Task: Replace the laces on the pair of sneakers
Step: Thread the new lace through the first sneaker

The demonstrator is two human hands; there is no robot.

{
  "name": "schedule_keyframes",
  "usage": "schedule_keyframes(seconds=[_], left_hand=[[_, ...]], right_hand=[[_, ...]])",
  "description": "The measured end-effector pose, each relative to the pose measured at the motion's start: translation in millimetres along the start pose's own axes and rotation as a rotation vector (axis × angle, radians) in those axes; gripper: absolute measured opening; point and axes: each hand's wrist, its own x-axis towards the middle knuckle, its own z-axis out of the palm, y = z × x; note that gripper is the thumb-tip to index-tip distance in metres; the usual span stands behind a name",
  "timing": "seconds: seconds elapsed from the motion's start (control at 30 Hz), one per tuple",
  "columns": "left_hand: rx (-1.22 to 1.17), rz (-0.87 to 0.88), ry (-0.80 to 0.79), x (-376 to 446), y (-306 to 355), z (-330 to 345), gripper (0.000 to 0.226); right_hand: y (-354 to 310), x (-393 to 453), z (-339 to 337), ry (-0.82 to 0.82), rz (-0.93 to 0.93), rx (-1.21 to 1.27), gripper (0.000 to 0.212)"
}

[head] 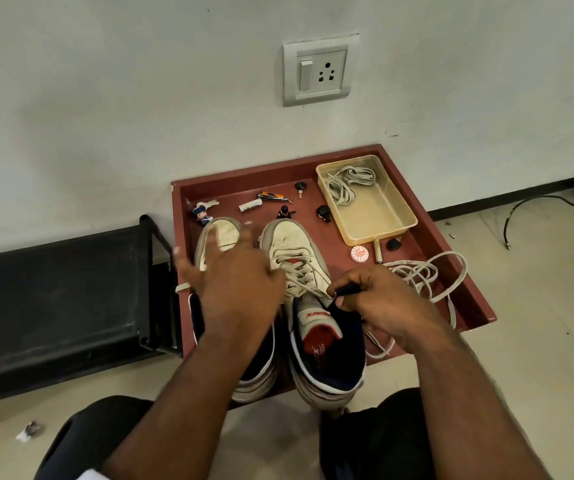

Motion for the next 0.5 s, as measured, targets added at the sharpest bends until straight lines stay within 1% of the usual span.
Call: schedule_keyframes(seconds=[0.07,0.1,0.17,0.23,0.27,0.37,0.4,0.43,0.5], left_hand=[[-0.033,-0.061,0.000,3.9,-9.4,-3.3,0.024],[-0.015,-0.045,-0.031,3.9,-9.0,-2.6,0.029],[0.022,0.051,-0.103,2.3,-1.3,2.2,0.041],[0.015,0.141,-0.153,2.3,7.2,5.7,0.035],[-0.019,0.152,-0.179,3.9,8.8,6.3,0.030],[-0.191,0.071,-0.221,7.2,9.8,2.5,0.022],[-0.200,0.057,-0.221,6.1,10.3,1.2,0.022],[-0.162,0.069,-0.226,4.4,11.3,-0.1,0.024],[0.012,0.144,-0.248,0.7,13.8,1.8,0.028]], right_hand=[[-1.5,-1.2,2.2,-0.018,-0.015,-0.015,0.022],[-2.6,-1.7,4.2,-0.035,-0.023,-0.040,0.021],[-5.8,-2.6,7.5,-0.057,-0.026,-0.072,0.023],[-7.1,-2.3,8.4,-0.056,-0.031,-0.067,0.026],[-6.8,-2.1,7.9,-0.051,-0.035,-0.062,0.025],[-6.0,-1.8,7.0,-0.060,-0.062,-0.102,0.024],[-6.2,-1.8,6.7,-0.066,-0.073,-0.122,0.026],[-6.5,-1.8,6.3,-0.066,-0.082,-0.143,0.027],[-7.4,-2.1,4.9,-0.043,-0.105,-0.208,0.029]])
